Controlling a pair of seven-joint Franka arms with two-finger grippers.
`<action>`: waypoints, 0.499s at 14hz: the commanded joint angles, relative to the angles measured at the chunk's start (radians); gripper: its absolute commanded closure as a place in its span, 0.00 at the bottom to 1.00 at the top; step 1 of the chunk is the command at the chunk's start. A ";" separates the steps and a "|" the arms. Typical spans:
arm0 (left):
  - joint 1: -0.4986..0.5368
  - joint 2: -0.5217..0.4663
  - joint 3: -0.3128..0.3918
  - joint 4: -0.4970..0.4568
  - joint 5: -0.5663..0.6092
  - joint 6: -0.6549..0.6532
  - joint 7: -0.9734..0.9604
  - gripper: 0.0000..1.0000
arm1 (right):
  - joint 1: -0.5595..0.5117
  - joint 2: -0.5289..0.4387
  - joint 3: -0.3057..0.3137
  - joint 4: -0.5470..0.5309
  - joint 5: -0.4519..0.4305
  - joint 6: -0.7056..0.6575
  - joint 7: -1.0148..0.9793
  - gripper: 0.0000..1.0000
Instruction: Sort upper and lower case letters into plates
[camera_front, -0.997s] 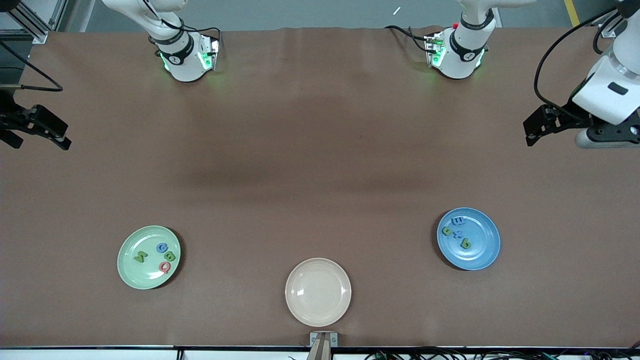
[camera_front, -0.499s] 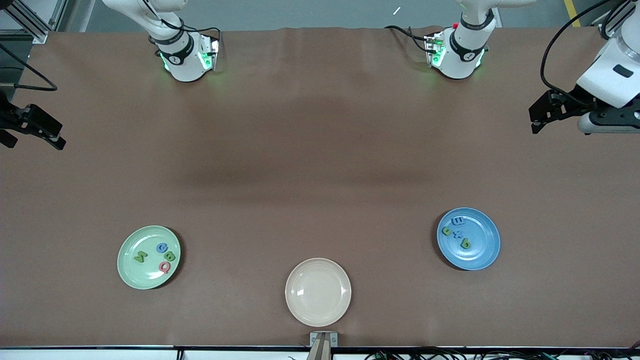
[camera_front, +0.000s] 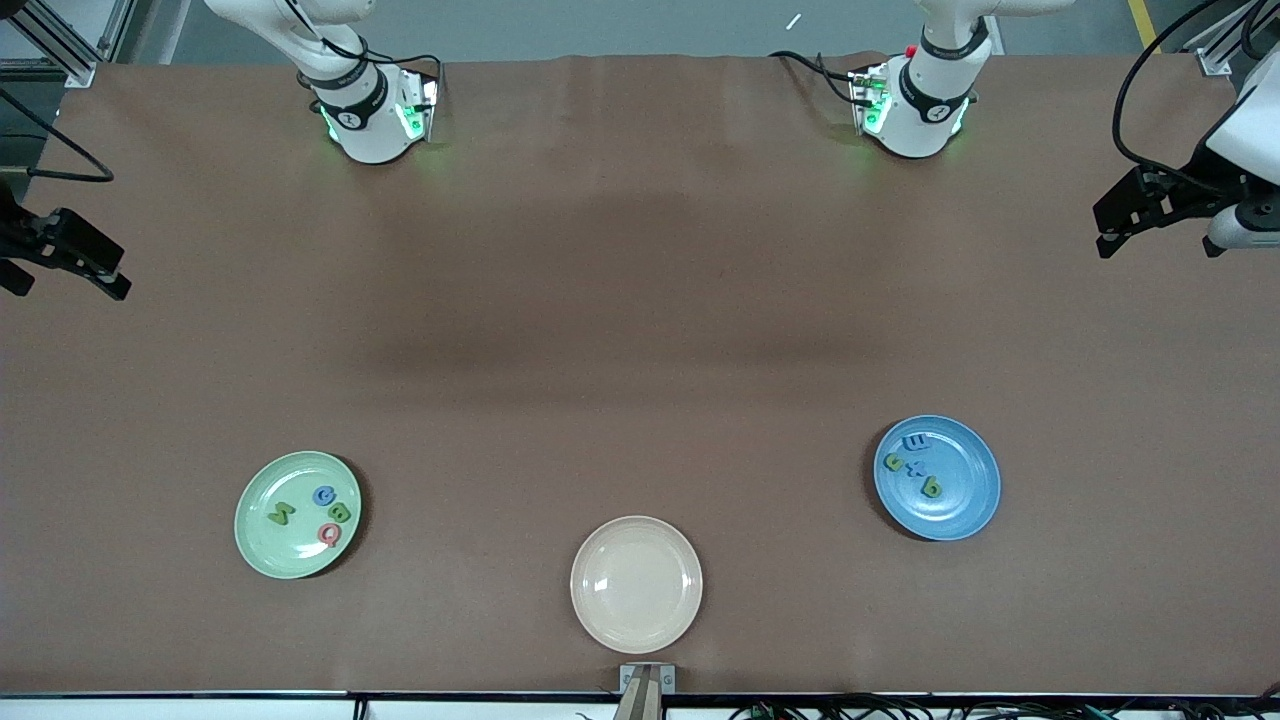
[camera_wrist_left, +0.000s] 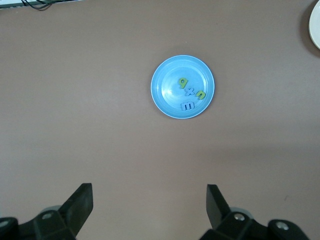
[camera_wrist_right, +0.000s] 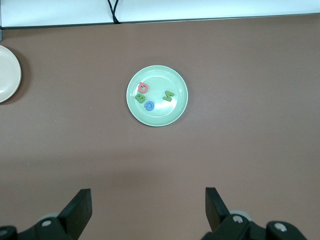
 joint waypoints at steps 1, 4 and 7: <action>0.020 -0.027 0.006 -0.021 -0.014 -0.005 0.021 0.00 | -0.012 0.000 0.007 0.007 0.005 -0.007 0.005 0.00; 0.020 -0.024 0.006 -0.015 -0.002 -0.015 0.024 0.00 | -0.012 0.000 0.007 0.007 0.005 -0.005 0.005 0.00; 0.022 -0.031 0.008 -0.016 -0.014 -0.051 0.024 0.00 | -0.013 0.000 0.007 0.008 0.005 -0.004 0.006 0.00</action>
